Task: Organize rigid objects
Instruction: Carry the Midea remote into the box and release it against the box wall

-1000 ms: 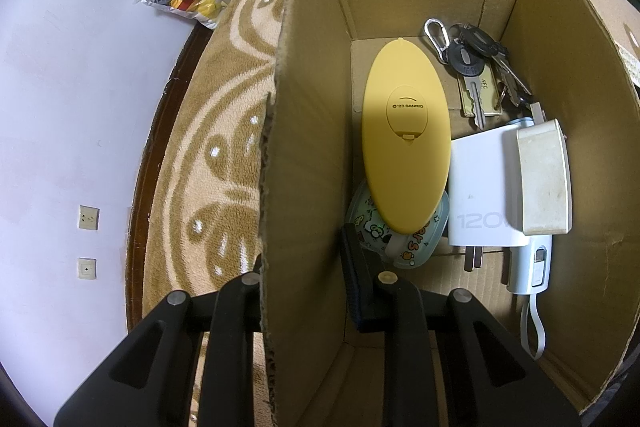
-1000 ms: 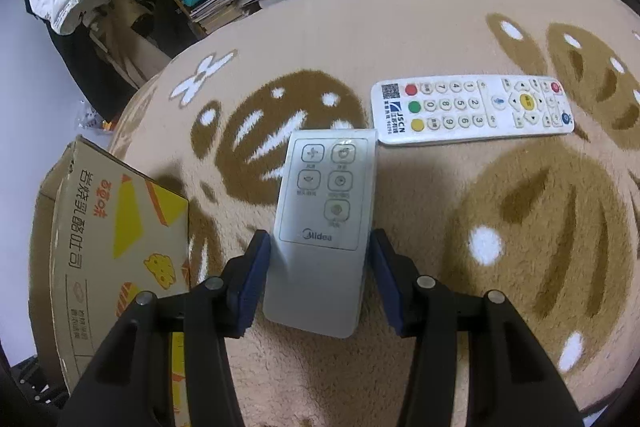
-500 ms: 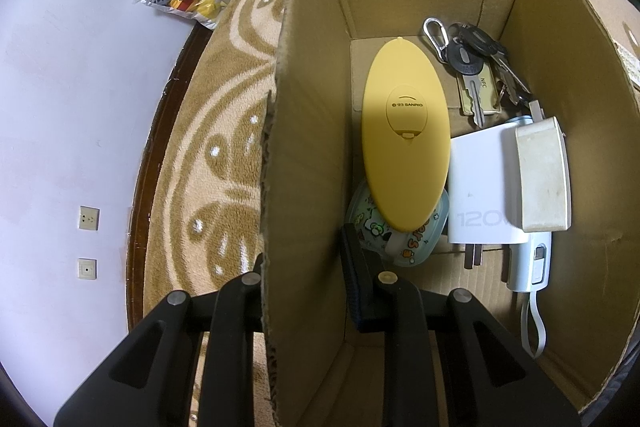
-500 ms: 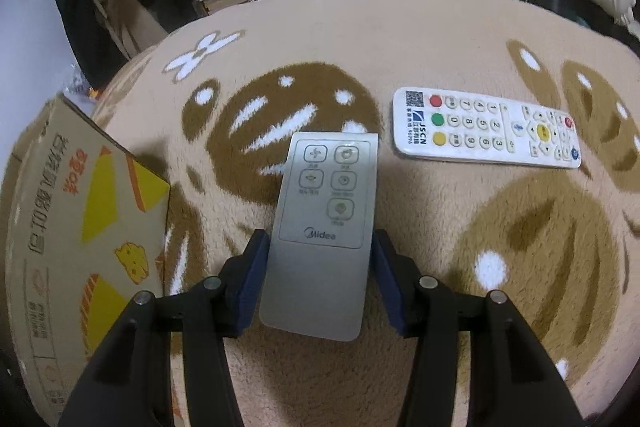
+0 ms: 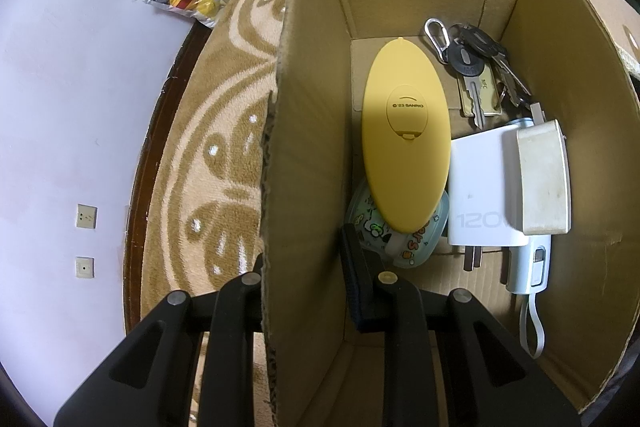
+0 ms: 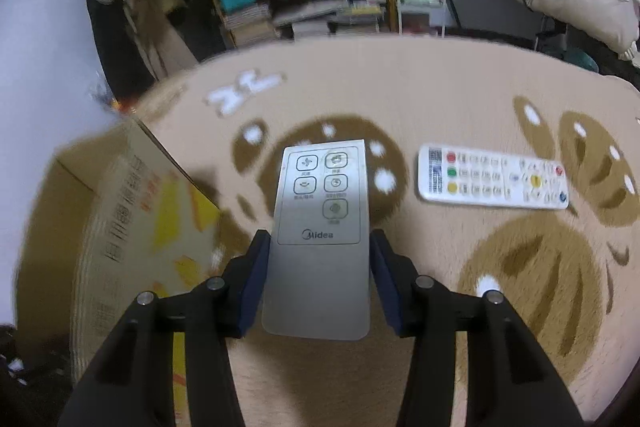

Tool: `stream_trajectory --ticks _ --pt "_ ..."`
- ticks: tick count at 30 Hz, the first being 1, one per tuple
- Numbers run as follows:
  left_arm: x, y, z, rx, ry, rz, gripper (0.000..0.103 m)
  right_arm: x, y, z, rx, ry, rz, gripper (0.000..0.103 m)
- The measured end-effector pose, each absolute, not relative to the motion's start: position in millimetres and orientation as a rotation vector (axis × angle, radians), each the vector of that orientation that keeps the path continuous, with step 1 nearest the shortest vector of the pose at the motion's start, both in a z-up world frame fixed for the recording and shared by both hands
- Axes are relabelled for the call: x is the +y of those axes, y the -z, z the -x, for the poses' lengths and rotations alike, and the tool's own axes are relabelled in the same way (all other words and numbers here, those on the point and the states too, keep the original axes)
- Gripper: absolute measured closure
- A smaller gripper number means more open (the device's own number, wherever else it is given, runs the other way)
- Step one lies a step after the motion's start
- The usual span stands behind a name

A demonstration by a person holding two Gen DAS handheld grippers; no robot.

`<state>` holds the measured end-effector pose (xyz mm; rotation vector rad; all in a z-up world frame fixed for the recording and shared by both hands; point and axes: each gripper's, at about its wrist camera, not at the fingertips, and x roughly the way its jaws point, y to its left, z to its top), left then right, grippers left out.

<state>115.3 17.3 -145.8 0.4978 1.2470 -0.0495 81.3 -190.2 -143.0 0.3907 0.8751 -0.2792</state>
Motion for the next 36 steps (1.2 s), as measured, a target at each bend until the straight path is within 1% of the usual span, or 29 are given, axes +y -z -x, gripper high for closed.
stream_trajectory --ticks 6,15,27,36 --pt "20.0 144.8 -116.1 1.248 0.052 -0.491 0.081 -178.0 99.5 -69.3 0.765 0.230 -0.393 0.050" --pt "23.9 145.2 -117.0 1.249 0.053 -0.481 0.081 -132.3 63.6 -63.7 0.727 0.080 -0.366 0.050" --pt "28.2 144.4 -117.5 1.257 0.058 -0.454 0.081 -96.0 75.5 -65.0 0.805 -0.053 -0.338 0.050" --pt "30.4 144.7 -119.0 1.261 0.061 -0.441 0.081 -99.6 87.7 -68.8 0.839 -0.060 -0.332 0.050"
